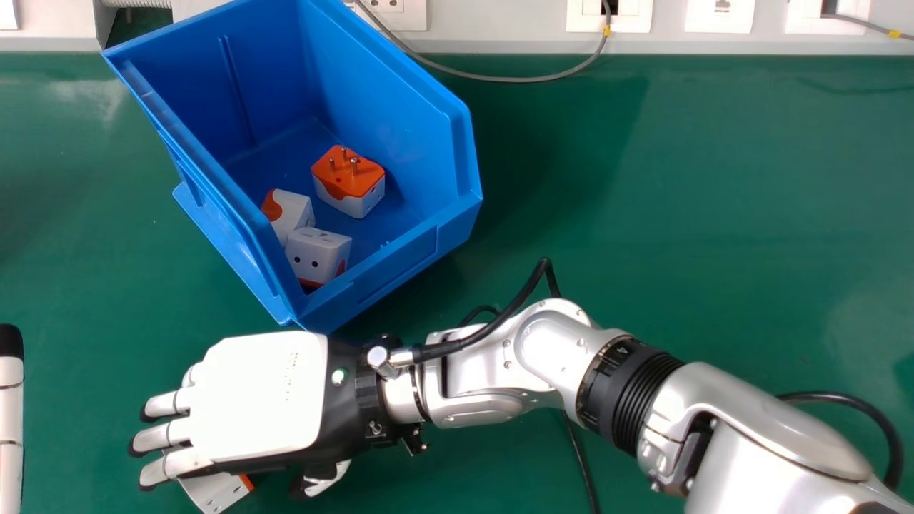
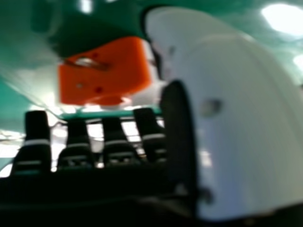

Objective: Pick all objects and put in blue box

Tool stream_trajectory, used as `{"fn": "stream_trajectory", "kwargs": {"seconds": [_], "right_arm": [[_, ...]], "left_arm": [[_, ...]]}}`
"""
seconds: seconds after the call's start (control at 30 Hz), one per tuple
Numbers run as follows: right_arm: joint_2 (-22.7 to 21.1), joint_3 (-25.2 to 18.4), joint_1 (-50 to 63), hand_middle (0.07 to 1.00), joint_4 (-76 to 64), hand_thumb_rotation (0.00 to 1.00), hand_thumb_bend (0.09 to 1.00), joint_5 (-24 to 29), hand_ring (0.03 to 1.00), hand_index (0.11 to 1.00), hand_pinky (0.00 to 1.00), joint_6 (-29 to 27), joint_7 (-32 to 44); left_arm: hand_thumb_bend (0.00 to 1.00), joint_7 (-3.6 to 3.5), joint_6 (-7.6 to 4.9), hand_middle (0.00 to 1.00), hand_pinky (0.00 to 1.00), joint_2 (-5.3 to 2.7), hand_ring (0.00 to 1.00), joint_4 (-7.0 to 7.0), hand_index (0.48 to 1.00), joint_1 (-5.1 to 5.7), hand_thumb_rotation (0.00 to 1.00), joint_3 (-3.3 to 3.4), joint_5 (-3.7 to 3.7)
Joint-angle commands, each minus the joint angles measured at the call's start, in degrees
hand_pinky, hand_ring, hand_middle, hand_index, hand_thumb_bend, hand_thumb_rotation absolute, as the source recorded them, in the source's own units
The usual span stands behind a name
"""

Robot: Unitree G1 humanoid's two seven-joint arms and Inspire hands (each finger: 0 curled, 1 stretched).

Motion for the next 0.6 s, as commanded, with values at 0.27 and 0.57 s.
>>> {"fn": "stream_trajectory", "kwargs": {"seconds": [0.27,0.57], "right_arm": [[2.3,0.9,-2.6,0.900,1.5,0.16,0.389,-0.2,0.899,0.835,0.77,2.1,-0.2],[3.3,1.7,-2.7,0.890,1.5,0.20,0.431,-0.8,0.894,0.823,0.77,3.9,1.1]], "left_arm": [[0.56,1.89,3.68,0.98,0.91,-1.99,0.97,-5.36,1.000,-0.02,1.00,-1.46,1.12],[0.55,2.27,5.50,0.98,0.91,-2.02,0.97,-5.71,1.000,-0.60,1.00,-1.50,1.69]]}}
